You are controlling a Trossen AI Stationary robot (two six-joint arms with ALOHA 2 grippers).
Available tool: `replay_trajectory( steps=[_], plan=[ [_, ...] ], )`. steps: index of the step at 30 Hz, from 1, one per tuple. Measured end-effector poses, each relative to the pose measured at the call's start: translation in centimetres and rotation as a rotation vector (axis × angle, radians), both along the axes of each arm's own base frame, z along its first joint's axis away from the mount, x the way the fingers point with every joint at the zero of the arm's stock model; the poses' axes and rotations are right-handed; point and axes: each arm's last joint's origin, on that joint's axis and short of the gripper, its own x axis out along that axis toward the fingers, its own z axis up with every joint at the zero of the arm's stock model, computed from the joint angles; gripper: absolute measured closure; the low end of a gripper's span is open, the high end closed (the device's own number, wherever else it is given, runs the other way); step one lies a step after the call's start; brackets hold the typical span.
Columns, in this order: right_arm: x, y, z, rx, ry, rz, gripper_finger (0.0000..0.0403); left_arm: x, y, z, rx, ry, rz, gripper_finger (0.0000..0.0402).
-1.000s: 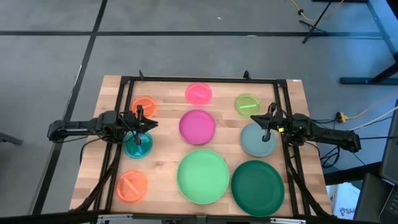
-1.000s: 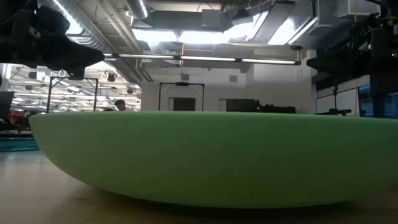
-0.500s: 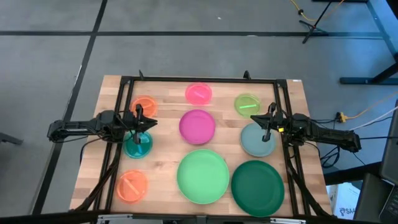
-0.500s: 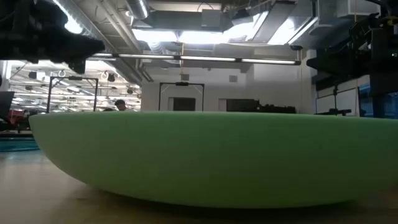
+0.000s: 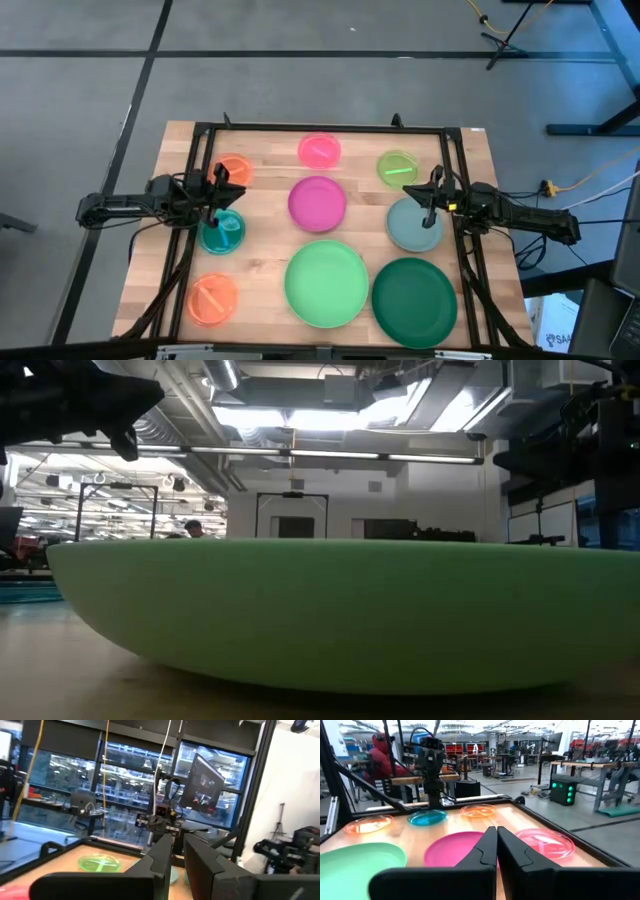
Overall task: Stack plastic plates
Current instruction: Stack the dark green plate on top of the light green plate
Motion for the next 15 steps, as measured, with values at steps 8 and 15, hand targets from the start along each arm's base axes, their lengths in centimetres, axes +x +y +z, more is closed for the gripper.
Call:
replay_trajectory(
  steps=[8,15],
  plan=[
    [0.1,0.1,-0.1,0.019,0.01,0.028,0.0398,0.5,-0.1,0.4,0.033,-0.027,0.029,0.0359],
    [0.4,0.2,0.9,0.035,0.041,0.079,0.0398,2.0,-0.4,1.1,0.079,0.016,0.015,0.0359]
  ],
)
